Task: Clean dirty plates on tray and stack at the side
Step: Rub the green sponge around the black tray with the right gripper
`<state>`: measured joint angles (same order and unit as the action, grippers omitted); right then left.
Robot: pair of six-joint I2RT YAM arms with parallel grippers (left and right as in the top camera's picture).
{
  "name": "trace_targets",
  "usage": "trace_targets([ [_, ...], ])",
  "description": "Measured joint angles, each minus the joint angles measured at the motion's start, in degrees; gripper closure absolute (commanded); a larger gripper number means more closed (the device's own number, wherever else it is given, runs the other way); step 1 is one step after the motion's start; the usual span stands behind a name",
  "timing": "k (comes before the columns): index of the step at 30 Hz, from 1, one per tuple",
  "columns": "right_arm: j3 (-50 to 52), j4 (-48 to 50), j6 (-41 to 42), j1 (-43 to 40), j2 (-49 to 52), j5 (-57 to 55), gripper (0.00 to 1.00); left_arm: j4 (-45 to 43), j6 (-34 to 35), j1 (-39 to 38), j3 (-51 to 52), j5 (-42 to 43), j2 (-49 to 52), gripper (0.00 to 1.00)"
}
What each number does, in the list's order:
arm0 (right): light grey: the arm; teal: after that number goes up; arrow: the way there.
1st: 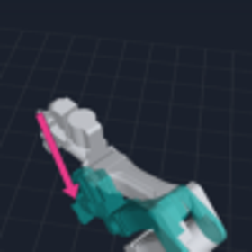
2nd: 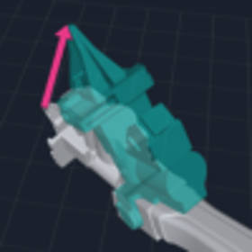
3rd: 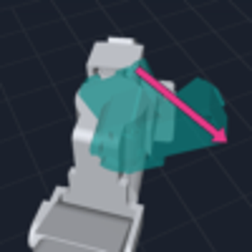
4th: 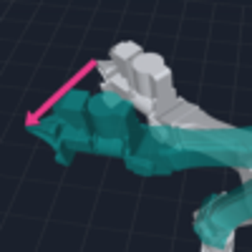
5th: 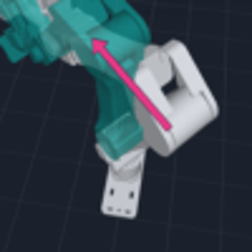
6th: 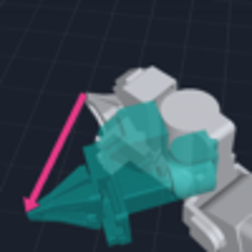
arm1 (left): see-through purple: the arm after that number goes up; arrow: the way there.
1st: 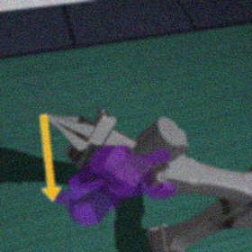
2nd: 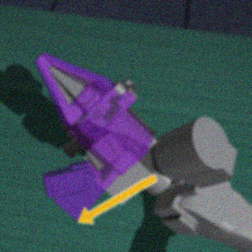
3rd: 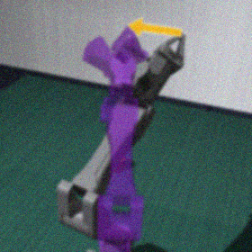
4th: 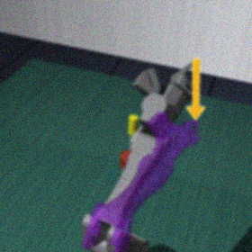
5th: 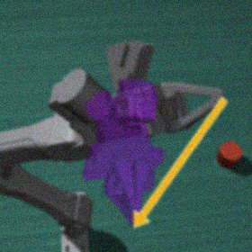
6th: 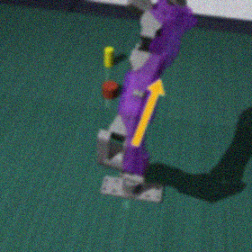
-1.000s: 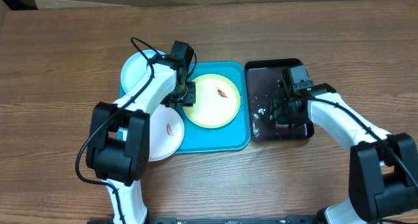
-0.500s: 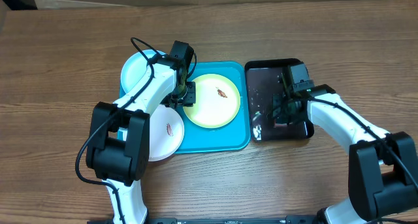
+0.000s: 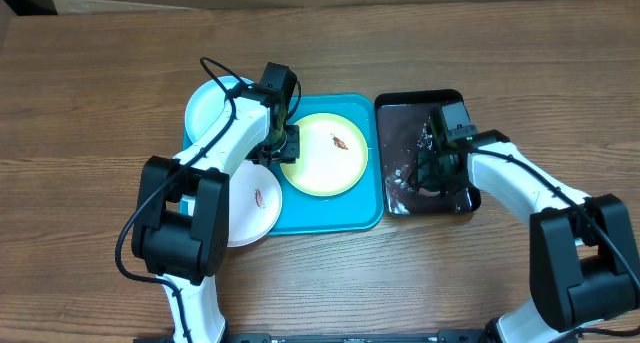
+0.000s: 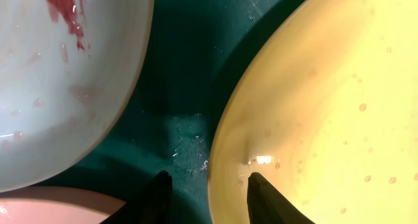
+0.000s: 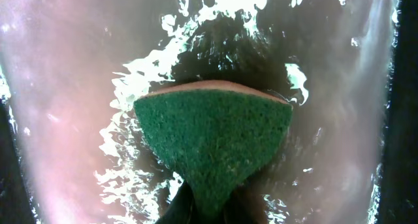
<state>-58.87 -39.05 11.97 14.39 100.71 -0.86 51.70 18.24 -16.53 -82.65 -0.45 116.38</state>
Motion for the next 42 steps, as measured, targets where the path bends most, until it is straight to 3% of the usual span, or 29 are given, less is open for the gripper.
trace_targets([
  [5,-7.3,-5.5,0.0,0.0,-1.8,0.0,0.96,0.0,0.0,0.0,0.0,0.0,0.0,0.67],
  [8,-9.7,-7.4,0.0,0.0,-4.3,0.0,0.96,0.0,-0.1,0.0,0.0,0.0,0.0,0.66],
  [19,-9.1,-10.0,0.0,0.0,-5.2,0.0,0.96,0.0,0.0,0.0,0.0,0.0,0.0,0.62],
  [25,-4.6,-3.7,0.0,0.0,-5.2,0.0,0.96,0.1,0.0,0.0,0.0,0.0,0.0,0.61],
  [26,-3.3,-2.3,0.0,0.0,-5.2,0.0,0.93,0.1,0.0,0.0,0.0,0.0,0.0,0.61],
  [27,-1.3,-0.7,-0.1,0.0,-5.1,0.0,0.83,0.1,0.0,0.0,0.0,0.0,0.0,0.61],
  [31,2.8,2.4,-0.1,0.0,-4.3,0.0,0.67,0.1,0.0,0.0,0.0,0.0,0.0,0.62],
  [36,4.2,4.6,-0.2,0.0,-3.0,0.0,0.63,0.2,0.0,0.0,0.0,0.0,0.0,0.62],
  [39,4.2,4.8,0.0,0.0,-2.9,0.0,0.51,0.6,0.0,0.0,0.0,0.0,0.0,0.62],
  [42,4.2,5.3,-0.2,0.0,-2.9,0.0,0.51,0.6,0.0,0.0,0.0,0.0,0.0,0.62],
])
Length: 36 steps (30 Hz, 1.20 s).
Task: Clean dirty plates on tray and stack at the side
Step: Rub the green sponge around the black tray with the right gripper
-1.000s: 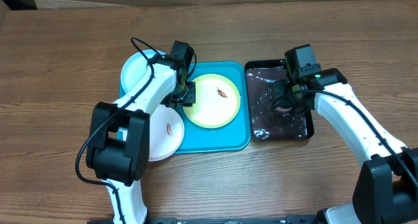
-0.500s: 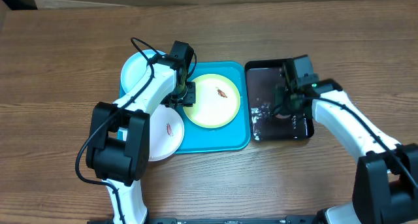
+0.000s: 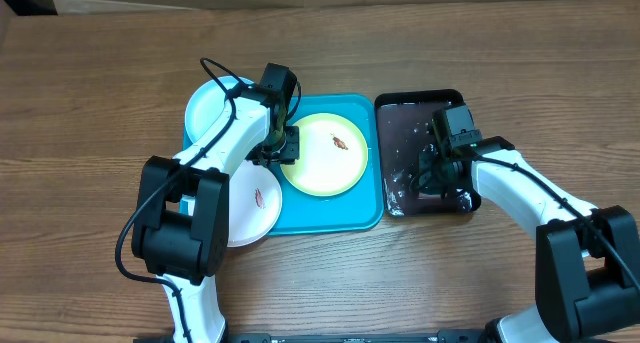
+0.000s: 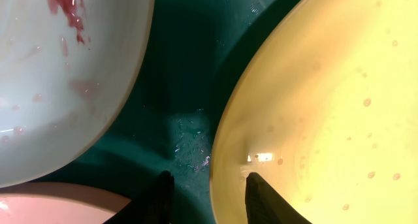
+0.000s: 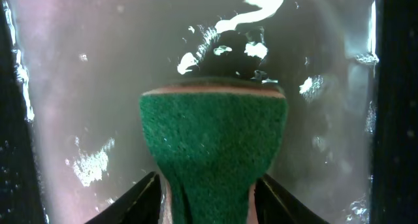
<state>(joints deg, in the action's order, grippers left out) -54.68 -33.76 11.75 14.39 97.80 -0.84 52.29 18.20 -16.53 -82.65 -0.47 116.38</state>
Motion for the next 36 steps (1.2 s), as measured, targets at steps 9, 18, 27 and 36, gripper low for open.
trace_targets([
  [9,0.0,0.3,0.0,0.0,0.0,0.0,0.59,0.0,0.0,0.0,0.0,0.0,0.0,0.62],
  [18,0.0,0.3,-0.1,0.0,0.0,0.0,0.78,0.0,0.0,0.0,0.0,0.0,0.0,0.61],
  [27,-0.1,-1.5,0.0,0.0,0.0,0.0,0.63,-0.1,0.0,0.0,0.0,0.0,0.0,0.61],
  [36,-0.8,-2.9,0.0,0.0,0.0,0.0,0.96,-0.2,0.0,0.0,0.0,0.0,0.0,0.60],
])
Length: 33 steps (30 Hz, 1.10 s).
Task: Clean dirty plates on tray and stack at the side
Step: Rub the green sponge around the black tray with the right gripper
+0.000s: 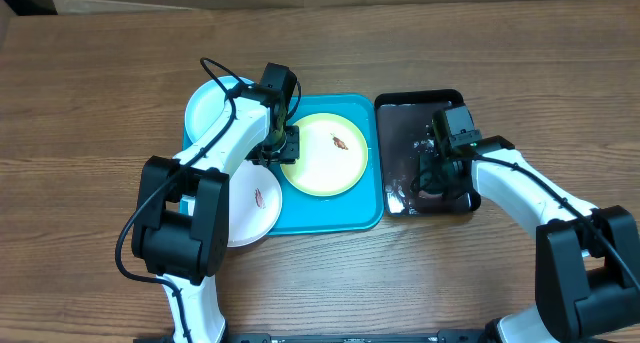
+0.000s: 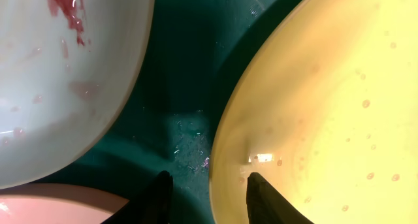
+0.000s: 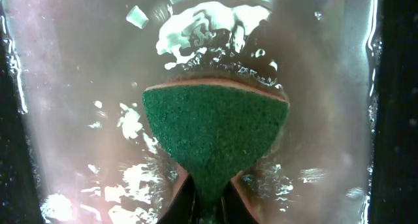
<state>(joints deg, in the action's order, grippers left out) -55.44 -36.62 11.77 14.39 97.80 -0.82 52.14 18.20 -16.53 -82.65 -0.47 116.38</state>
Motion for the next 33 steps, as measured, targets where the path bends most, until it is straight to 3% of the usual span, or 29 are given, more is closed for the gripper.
trace_targets([
  [8,-11.8,-10.6,-0.8,0.0,-1.7,0.2,0.96,0.0,0.0,0.0,0.0,0.0,0.0,0.63],
  [10,-15.1,-13.0,-1.5,0.0,-3.6,0.4,0.96,0.0,0.0,0.0,0.0,0.0,0.0,0.69],
  [15,-18.4,-14.7,-2.1,0.0,-6.4,0.4,0.96,-0.1,0.1,0.0,0.0,0.0,0.0,0.96],
  [23,-18.3,-16.5,-2.6,0.0,-6.4,0.4,0.96,-0.5,0.3,0.0,0.0,0.0,0.0,0.95],
  [33,-3.8,-2.2,-3.0,0.0,-6.4,1.1,0.96,-0.7,0.3,0.0,0.0,0.9,0.0,0.96],
])
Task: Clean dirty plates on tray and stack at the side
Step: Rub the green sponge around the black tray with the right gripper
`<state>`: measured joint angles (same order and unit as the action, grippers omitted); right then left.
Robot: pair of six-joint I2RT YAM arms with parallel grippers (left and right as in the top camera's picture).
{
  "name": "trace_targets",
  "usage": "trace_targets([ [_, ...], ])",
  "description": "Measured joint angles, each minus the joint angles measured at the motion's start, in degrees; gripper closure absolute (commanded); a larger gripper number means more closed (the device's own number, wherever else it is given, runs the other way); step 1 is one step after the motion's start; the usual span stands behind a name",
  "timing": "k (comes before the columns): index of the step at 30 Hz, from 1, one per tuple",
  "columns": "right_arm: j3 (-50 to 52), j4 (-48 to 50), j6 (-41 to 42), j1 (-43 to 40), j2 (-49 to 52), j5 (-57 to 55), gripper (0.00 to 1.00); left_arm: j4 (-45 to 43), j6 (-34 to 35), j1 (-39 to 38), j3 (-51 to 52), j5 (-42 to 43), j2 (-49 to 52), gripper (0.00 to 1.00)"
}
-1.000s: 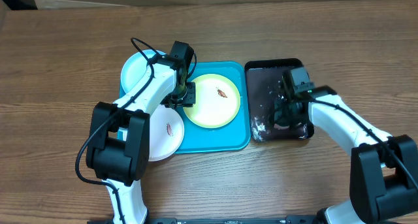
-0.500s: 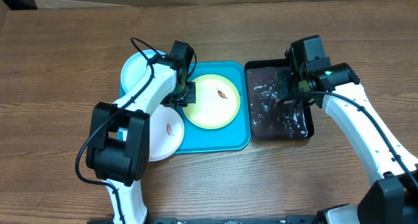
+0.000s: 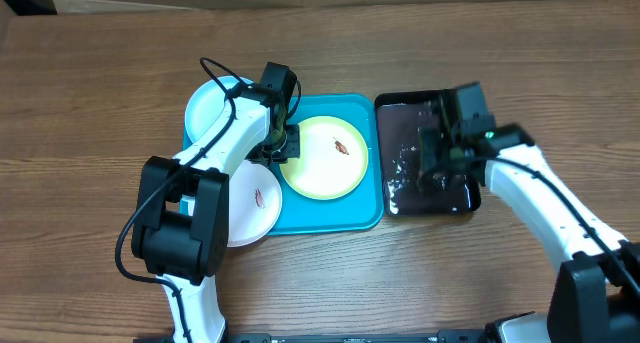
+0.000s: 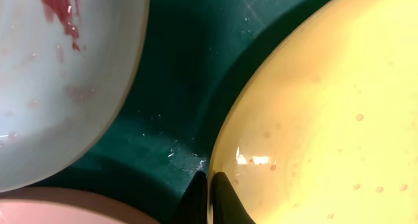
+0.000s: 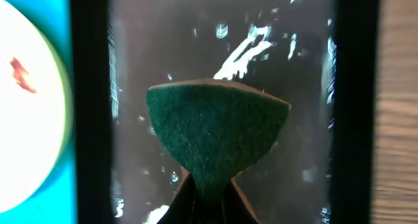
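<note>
A yellow plate (image 3: 323, 155) with a red smear lies on the blue tray (image 3: 330, 211). My left gripper (image 4: 208, 185) is shut on its left rim. A pale blue-white plate (image 3: 208, 105) with a red stain sits at the tray's upper left, and a pinkish-white plate (image 3: 250, 203) with a red smear lies at the lower left. My right gripper (image 5: 209, 185) is shut on a green sponge (image 5: 217, 136), held above the black basin of water (image 3: 405, 118).
The wooden table (image 3: 100, 103) surrounds the tray and basin. The basin's black walls (image 5: 353, 106) flank the sponge on both sides. The tray's edge and the yellow plate (image 5: 26, 119) show at the left of the right wrist view.
My left gripper, open around the yellow plate's rim, has shut on it. My right gripper has risen out of the water with the sponge, higher above the basin.
My left gripper stayed open astride the yellow plate's left rim through the earlier moments, and now pinches it. My right gripper held the sponge low in the basin's water at each earlier moment, its grip looser at one; now the sponge hangs above the basin.
</note>
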<state>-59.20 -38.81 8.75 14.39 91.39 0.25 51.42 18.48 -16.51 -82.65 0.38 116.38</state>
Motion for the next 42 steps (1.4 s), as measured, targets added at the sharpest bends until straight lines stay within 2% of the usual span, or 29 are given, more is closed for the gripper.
trace_targets([
  [5,0.9,0.0,-1.5,0.0,0.1,0.6,0.96,-0.6,0.0,0.0,0.0,1.1,0.0,0.96],
  [10,-9.2,-10.6,-2.1,0.2,0.1,1.0,0.96,-0.9,0.3,0.0,0.0,1.4,0.0,0.96],
  [15,-15.6,-11.8,-2.4,1.4,0.1,2.2,0.96,-1.0,2.1,0.0,0.0,1.6,0.0,0.96],
  [20,-13.6,-11.3,-2.4,2.6,0.1,3.0,0.96,-1.0,3.1,0.0,0.0,1.8,0.0,0.96],
  [26,-4.1,-2.8,-2.3,2.9,3.9,3.4,0.96,-1.0,3.9,0.0,0.0,2.0,0.0,0.96],
  [31,-2.3,-3.6,-1.9,2.1,7.7,3.5,0.96,-1.0,3.9,0.0,0.0,2.0,0.0,0.96],
  [36,-11.4,-10.3,-1.9,-0.2,7.8,3.4,0.96,-1.0,3.9,0.0,0.0,2.0,0.0,0.96],
  [39,-17.1,-10.7,-1.8,-0.6,7.5,3.4,0.96,-1.0,3.9,0.0,0.0,2.0,0.0,0.96],
  [42,-18.7,-11.0,-1.9,-0.6,7.2,3.6,0.96,-1.0,3.9,0.0,0.0,2.0,0.0,0.96],
])
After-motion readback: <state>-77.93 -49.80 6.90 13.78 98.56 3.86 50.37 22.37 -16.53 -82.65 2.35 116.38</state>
